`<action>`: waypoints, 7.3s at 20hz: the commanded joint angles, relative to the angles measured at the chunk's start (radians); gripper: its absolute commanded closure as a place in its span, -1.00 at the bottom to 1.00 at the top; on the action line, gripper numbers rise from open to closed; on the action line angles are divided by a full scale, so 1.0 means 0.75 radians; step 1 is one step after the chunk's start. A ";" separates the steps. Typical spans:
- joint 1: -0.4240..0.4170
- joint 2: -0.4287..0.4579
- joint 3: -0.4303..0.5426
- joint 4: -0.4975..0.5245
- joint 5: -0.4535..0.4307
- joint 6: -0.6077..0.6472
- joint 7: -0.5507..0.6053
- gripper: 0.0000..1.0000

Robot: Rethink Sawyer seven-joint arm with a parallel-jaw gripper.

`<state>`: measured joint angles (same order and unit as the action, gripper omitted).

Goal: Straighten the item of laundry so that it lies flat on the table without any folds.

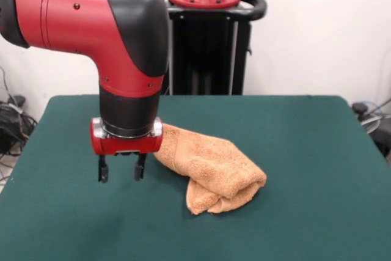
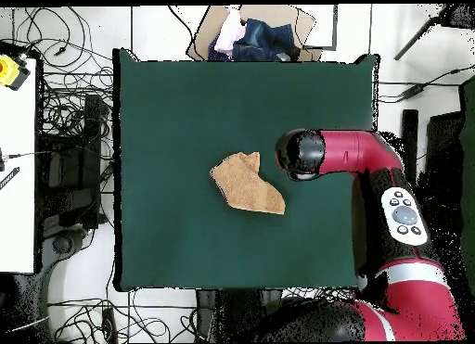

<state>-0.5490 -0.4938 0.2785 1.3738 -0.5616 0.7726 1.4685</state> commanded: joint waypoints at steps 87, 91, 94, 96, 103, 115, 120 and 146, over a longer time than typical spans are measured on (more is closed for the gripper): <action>-0.018 -0.038 0.180 0.225 -0.280 -0.043 -0.238 -1.00; 0.011 -0.006 0.154 0.191 -0.379 -0.152 -0.175 -1.00; 0.044 0.015 0.132 0.163 -0.476 -0.248 -0.103 -1.00; 0.084 0.039 0.113 0.122 -0.548 -0.309 -0.043 -1.00; 0.189 0.069 0.034 0.026 -0.696 -0.464 0.100 -1.00; 0.288 0.071 -0.140 0.006 -0.694 -0.620 0.167 -1.00; 0.320 0.105 -0.196 -0.021 -0.673 -0.671 0.174 -1.00; -0.031 0.004 0.242 0.143 -0.032 0.439 -0.599 -1.00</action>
<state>-0.5749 -0.5009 0.3176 1.4155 -0.6315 1.0096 1.2742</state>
